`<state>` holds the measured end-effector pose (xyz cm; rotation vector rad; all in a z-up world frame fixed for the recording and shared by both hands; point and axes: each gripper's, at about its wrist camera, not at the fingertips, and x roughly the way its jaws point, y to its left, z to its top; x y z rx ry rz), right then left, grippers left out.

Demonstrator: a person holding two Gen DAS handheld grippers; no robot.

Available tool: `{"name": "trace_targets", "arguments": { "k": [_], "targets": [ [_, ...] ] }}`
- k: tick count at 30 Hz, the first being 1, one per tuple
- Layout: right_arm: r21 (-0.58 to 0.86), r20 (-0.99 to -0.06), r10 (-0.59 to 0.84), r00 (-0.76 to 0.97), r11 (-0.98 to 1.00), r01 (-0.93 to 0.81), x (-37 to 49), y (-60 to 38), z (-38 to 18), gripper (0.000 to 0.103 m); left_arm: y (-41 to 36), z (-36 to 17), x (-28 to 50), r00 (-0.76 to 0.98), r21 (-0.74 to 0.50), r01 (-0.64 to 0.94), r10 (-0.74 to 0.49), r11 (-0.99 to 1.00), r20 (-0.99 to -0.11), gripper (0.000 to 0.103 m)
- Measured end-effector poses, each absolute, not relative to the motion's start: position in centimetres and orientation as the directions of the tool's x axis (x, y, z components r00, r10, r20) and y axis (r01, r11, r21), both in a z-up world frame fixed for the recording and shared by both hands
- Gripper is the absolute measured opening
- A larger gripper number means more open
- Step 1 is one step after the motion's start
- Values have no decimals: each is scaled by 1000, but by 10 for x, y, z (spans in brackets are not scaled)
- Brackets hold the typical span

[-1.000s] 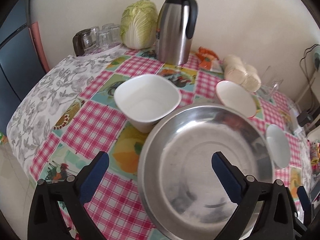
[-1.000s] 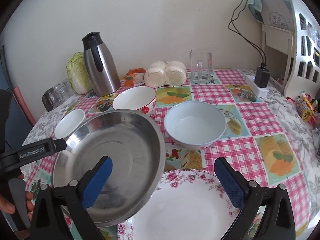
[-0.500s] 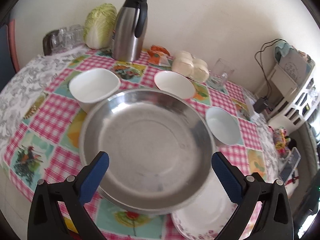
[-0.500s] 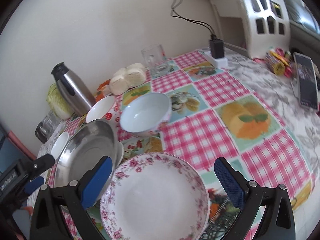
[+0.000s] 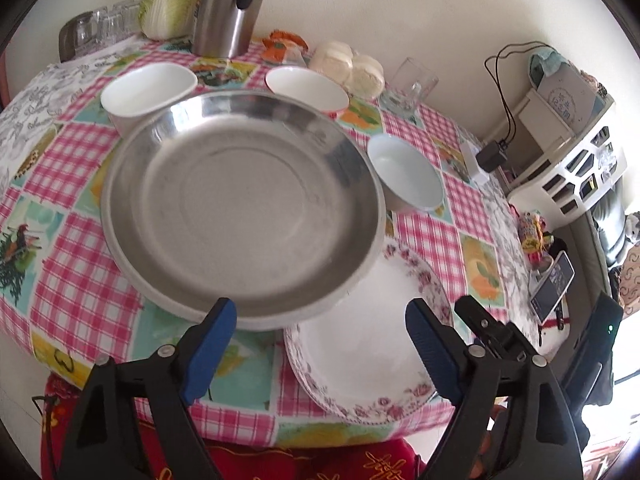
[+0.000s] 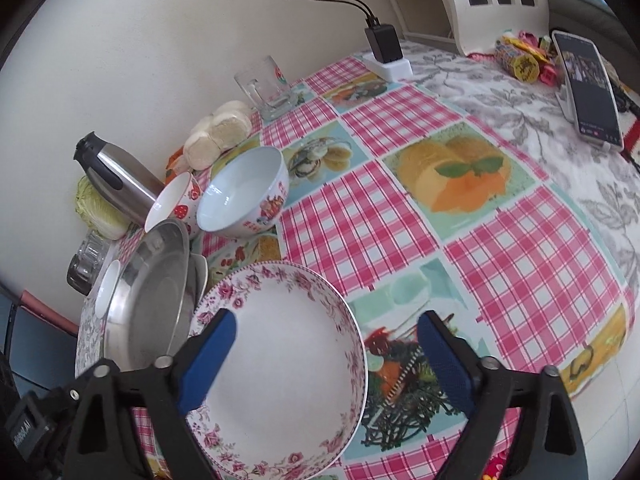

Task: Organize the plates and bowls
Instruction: 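Close both grippers on the rim of the pink-floral deep plate, then lift the floral plate with both grippers and carry it over the steel basin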

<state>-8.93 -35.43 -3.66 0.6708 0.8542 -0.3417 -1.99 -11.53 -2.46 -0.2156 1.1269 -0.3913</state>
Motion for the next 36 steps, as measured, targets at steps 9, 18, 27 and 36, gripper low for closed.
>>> {"name": "trace_targets", "arguments": {
  "k": [9,18,27,36],
  "targets": [
    [431,-808,32,588,712,554,-88,-361,-52,63,-114,-29,-31,360,-357,198,-406,913,-840,69],
    [436,-826,67,559,704,560,-84,-363,-66,39,-118,-65,-26,235,-417,137,-438,899,-868,51],
    [445,-826,87,556,706,551,-77,-365,-78,19,-111,-99,-16,170,-471,25,-468,882,-867,22],
    [443,-807,64,587,722,531,-75,-365,-80,17,-113,-100,-15,223,-469,26,-463,883,-858,19]
  ]
}}
